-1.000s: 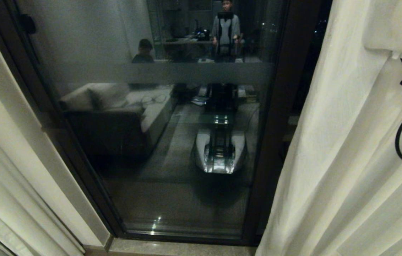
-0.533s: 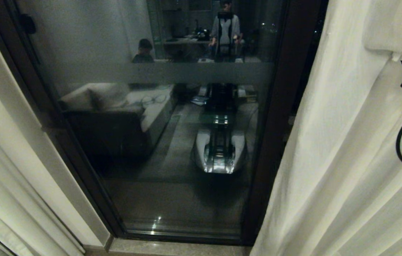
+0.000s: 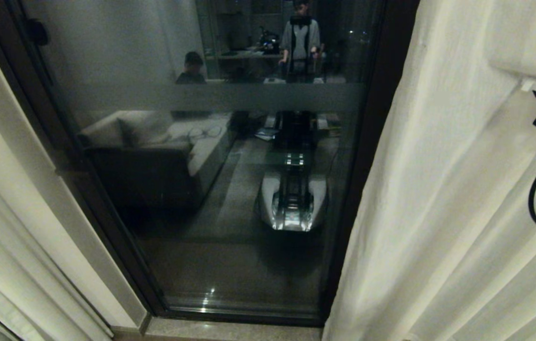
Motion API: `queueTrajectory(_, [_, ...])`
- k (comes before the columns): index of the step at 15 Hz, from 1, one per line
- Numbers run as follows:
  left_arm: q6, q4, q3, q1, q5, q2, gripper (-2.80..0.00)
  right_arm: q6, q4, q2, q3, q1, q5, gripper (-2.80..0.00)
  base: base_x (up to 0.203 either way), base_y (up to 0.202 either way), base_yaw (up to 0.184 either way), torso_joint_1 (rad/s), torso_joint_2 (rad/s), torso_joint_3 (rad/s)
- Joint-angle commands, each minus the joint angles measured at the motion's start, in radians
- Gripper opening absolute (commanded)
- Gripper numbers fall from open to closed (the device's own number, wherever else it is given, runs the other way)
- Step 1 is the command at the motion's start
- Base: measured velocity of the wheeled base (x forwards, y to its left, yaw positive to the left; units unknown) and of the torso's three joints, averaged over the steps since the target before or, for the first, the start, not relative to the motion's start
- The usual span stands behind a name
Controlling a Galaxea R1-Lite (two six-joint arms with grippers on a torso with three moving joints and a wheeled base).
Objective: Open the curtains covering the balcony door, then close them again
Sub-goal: Pull the inner curtains open on both sides
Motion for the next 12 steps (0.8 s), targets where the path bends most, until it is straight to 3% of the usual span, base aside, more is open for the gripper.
queueTrajectory(1, [0.000,-0.002,0.000,0.001,0.000,0.000,-2.80,0.000,-0.005,-0.003,0.003,-0.003,0.002,-2.80,0.000,0.000,0.000,0.000,0.00,0.000])
queueTrajectory(12, [-0.001,-0.002,0.000,0.001,0.000,0.000,-2.80,-0.003,-0.014,-0.007,0.039,-0.003,0.001,-2.80,0.000,0.000,0.000,0.000,0.00,0.000])
